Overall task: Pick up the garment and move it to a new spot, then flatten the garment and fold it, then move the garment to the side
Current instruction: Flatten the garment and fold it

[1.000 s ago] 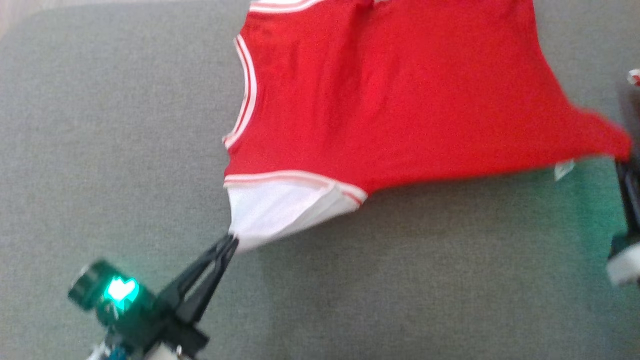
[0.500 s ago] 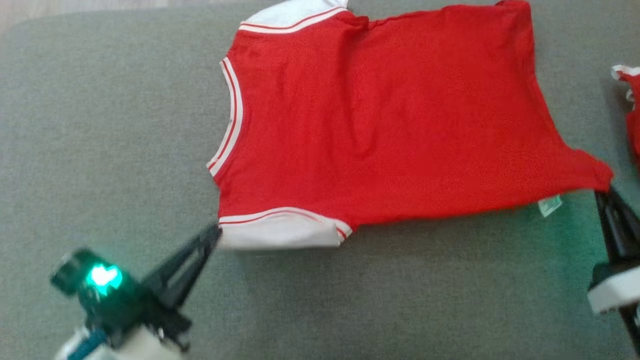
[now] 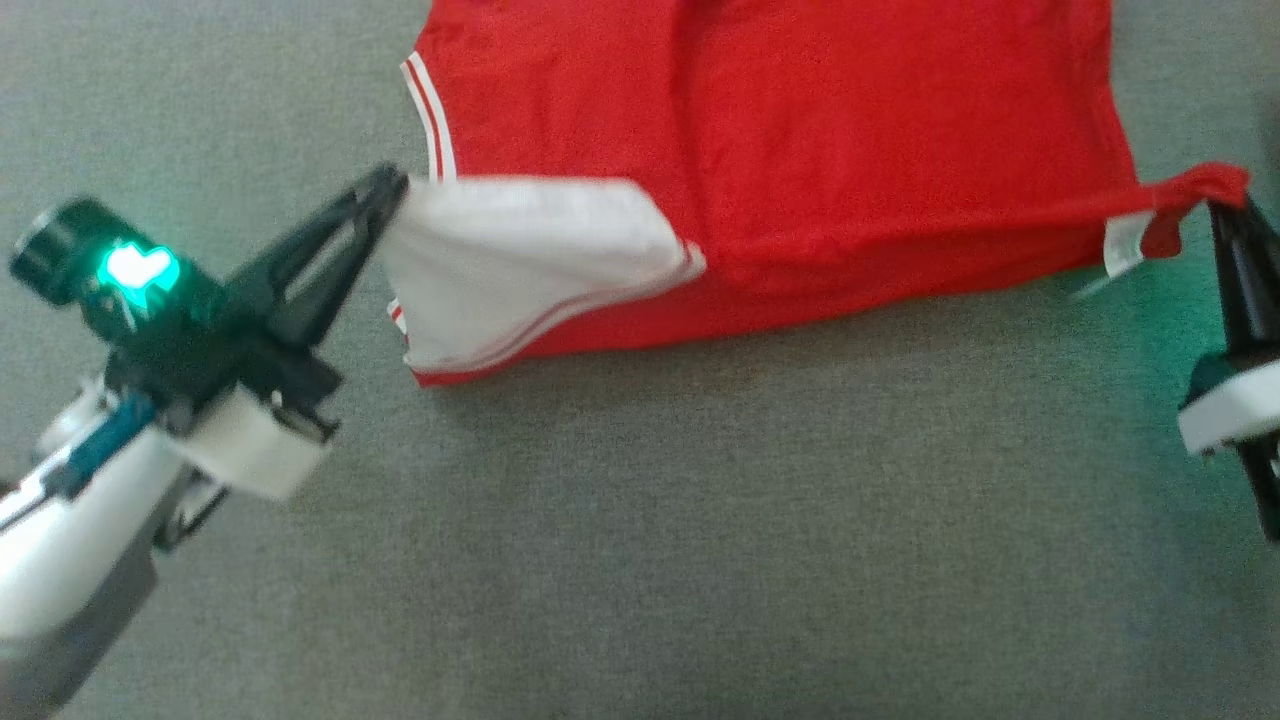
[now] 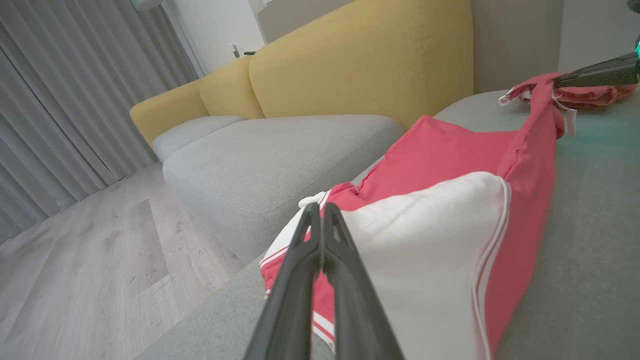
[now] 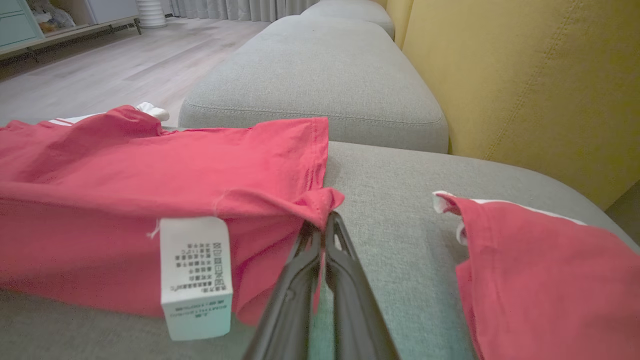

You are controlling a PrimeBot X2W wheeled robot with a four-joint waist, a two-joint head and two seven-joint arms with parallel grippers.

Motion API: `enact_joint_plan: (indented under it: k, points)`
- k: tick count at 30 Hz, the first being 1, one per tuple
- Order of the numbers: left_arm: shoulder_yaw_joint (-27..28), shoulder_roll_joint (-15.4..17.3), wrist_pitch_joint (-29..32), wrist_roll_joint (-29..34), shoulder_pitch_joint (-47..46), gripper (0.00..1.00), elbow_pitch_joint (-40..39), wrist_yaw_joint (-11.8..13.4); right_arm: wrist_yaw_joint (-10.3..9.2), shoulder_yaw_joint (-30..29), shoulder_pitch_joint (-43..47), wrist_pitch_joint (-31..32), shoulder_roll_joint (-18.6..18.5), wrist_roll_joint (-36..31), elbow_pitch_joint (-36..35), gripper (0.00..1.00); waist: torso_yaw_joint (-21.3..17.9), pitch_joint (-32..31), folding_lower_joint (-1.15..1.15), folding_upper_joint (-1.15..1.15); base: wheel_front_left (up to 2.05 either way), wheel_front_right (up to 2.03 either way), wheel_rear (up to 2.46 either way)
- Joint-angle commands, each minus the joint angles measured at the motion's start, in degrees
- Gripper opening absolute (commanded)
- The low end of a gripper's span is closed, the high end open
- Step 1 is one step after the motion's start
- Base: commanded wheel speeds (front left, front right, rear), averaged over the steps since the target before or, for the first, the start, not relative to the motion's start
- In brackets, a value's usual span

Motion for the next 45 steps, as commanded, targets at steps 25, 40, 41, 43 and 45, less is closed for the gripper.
enact_joint_plan:
  k: [25, 40, 41, 43, 45]
  points:
    - [12.39, -15.29, -1.39, -3.95, 10.46, 1.00, 3.75, 8.30, -0.04, 3.71, -9.30, -11.46, 2.69, -0.09, 13.10, 1.00, 0.88, 1.18, -0.02, 0.00, 0.00, 0.00, 0.00]
    - [10.80, -21.73, 4.43, -10.11, 16.44, 1.00, 17.58, 8.41, -0.04, 4.59, -9.69, -12.96, 3.70, 1.04, 16.87, 1.00, -0.68, 1.10, -0.02, 0.00, 0.00, 0.00, 0.00]
    - [10.43, -21.62, 4.41, -9.97, 16.26, 0.79, 17.64, 7.88, -0.04, 4.68, -9.73, -12.90, 3.87, 1.34, 17.40, 1.00, -0.65, 1.07, -0.02, 0.00, 0.00, 0.00, 0.00]
    - [10.13, -21.52, 3.63, -9.70, 15.90, 0.00, 17.55, 7.17, -0.04, 5.05, -9.96, -12.23, 4.10, 1.95, 18.86, 1.00, -0.52, 0.94, -0.02, 0.00, 0.00, 0.00, 0.00]
    - [9.96, -21.17, 2.31, -8.95, 15.44, 0.00, 16.89, 6.72, -0.04, 5.32, -10.69, -11.83, 4.32, 3.08, 21.15, 1.00, -0.16, 0.62, -0.02, 0.00, 0.00, 0.00, 0.00]
